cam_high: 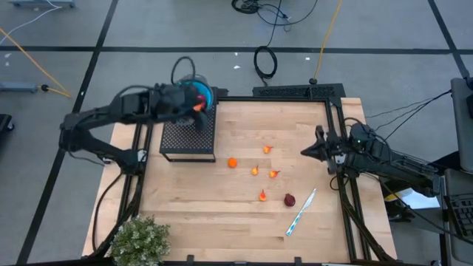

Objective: Pick & Place Fruit
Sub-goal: Put the pomegranate into the blue strainer bowl on the shelf

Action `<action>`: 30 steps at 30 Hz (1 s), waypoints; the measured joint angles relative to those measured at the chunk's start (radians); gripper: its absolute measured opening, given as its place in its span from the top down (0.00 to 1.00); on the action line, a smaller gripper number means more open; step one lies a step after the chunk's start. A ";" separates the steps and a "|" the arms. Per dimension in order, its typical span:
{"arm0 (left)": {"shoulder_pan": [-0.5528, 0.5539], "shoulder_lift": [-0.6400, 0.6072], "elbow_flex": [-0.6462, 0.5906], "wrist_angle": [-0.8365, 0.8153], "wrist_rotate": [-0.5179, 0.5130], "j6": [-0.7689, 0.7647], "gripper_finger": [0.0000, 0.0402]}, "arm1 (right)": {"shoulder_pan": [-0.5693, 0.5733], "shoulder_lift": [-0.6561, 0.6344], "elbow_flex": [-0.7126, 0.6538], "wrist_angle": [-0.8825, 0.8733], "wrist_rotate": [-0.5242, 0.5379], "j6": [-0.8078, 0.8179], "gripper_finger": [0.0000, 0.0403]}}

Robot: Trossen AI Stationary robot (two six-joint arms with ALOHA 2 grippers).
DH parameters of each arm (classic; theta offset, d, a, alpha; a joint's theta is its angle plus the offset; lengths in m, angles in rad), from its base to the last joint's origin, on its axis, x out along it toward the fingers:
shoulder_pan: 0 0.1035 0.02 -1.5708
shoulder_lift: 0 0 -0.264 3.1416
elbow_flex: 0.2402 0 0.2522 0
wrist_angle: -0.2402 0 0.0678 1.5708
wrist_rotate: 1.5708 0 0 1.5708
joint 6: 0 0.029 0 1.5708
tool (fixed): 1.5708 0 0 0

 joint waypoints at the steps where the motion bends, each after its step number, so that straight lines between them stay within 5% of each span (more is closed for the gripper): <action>1: -0.026 0.000 -0.018 0.051 0.004 0.006 0.32 | 0.000 0.000 0.000 0.000 -0.016 -0.010 1.00; 17: -0.232 0.001 -0.419 0.688 0.013 0.000 0.32 | 0.145 0.010 0.000 0.003 -0.051 -0.024 1.00; 25: -0.239 0.001 -0.521 0.743 0.021 -0.022 0.32 | 0.257 0.109 0.000 0.030 0.067 -0.026 1.00; 30: -0.206 0.000 -0.553 0.793 0.158 0.011 0.32 | 0.330 0.198 0.012 0.135 0.134 -0.033 1.00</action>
